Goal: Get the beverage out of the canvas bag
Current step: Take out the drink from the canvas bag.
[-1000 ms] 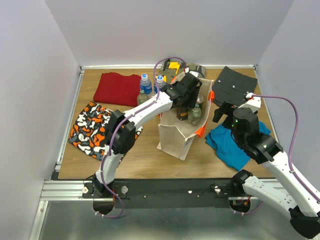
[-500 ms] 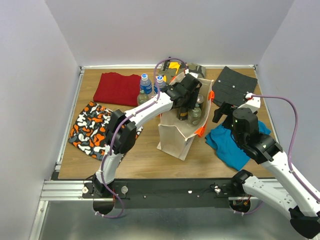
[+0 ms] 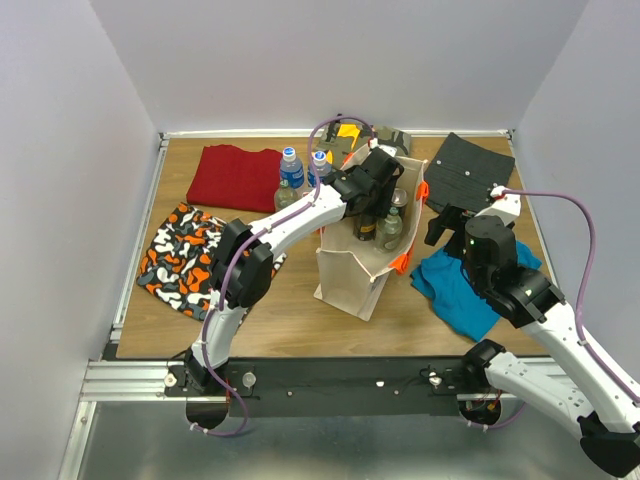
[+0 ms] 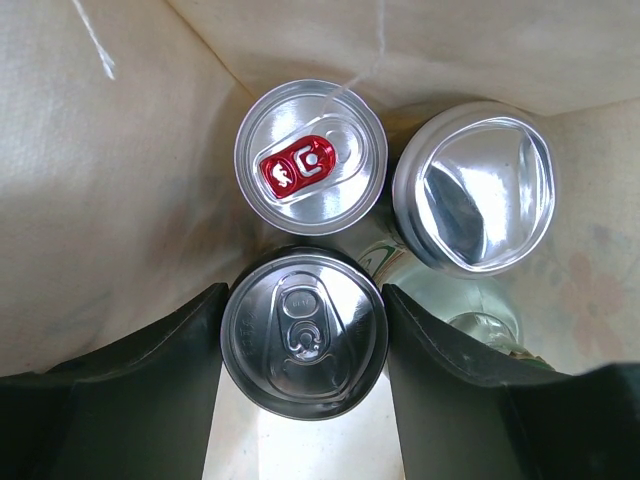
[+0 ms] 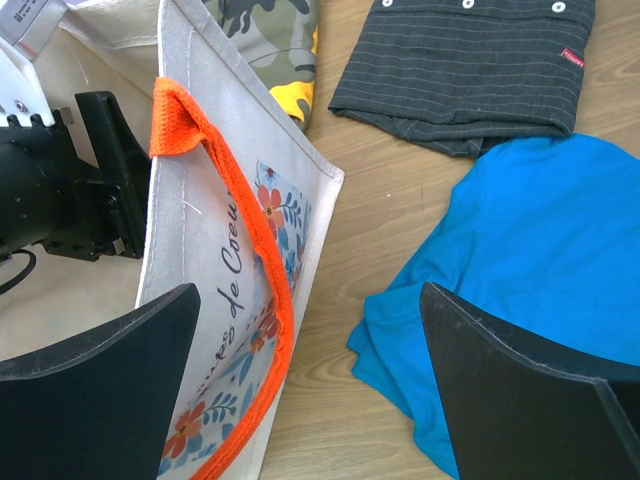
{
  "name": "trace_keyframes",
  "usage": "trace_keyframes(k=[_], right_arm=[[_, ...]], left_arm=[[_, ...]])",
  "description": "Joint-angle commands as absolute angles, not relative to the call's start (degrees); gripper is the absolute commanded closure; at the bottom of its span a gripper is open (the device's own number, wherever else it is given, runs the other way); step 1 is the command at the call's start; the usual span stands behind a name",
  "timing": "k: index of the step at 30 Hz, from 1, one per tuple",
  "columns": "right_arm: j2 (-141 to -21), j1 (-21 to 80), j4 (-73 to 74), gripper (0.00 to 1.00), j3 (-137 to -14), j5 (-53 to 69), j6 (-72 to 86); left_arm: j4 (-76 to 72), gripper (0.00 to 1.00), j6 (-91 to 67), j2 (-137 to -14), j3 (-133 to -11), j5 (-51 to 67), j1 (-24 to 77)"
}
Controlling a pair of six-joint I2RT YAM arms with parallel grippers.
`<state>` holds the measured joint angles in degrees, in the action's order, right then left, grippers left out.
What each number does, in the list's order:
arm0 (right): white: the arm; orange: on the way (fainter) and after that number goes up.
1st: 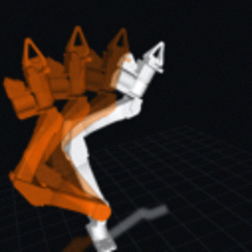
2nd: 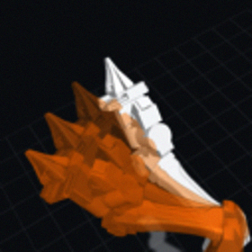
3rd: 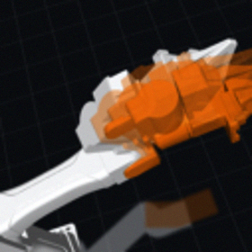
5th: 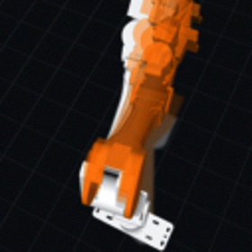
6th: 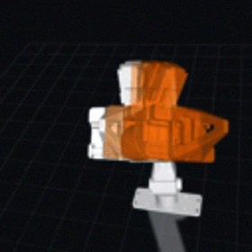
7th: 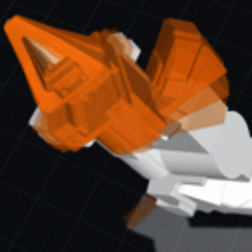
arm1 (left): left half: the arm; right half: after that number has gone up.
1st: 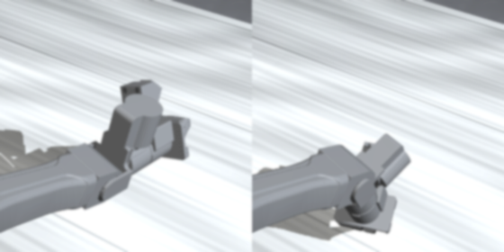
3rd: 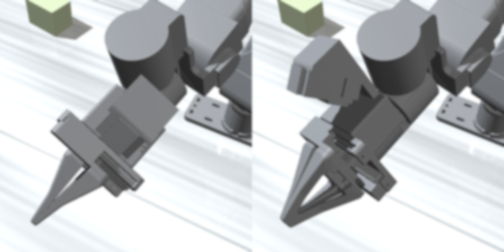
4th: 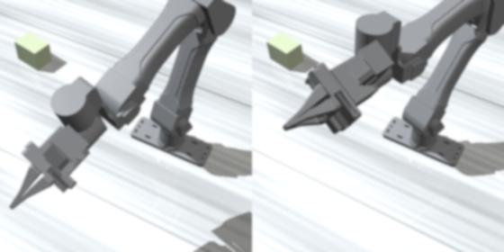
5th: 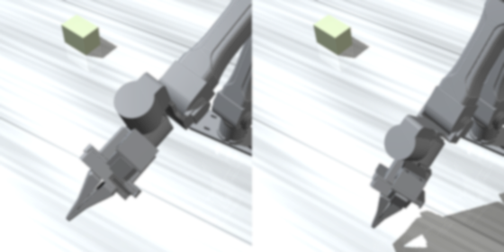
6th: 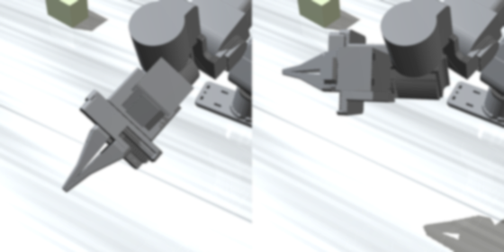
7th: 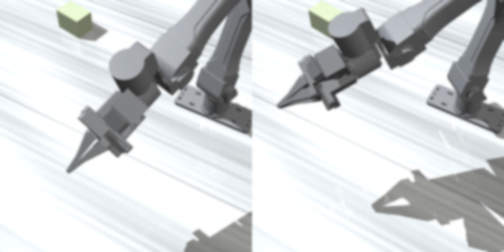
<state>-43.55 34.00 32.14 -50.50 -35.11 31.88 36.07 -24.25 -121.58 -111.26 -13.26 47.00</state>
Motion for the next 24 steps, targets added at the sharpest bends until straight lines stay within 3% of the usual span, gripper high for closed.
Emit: trace_keyframes(k=[1, 2, 24], right_arm=[[-43.59, 33.66, 30.67, 0.00, -49.83, -36.56, 31.64], [-43.68, 33.75, 30.59, 0.00, -49.75, -36.56, 31.64], [-42.63, 33.75, 31.91, 0.00, -49.48, -33.05, 32.25]], left_arm=[[36.12, 0.87, -24.35, -122.26, -110.66, -13.01, 47.37], [36.04, 1.00, -24.35, -122.17, -110.65, -13.01, 47.37], [41.92, 1.00, -22.41, -113.12, -112.93, -16.43, 48.25]])
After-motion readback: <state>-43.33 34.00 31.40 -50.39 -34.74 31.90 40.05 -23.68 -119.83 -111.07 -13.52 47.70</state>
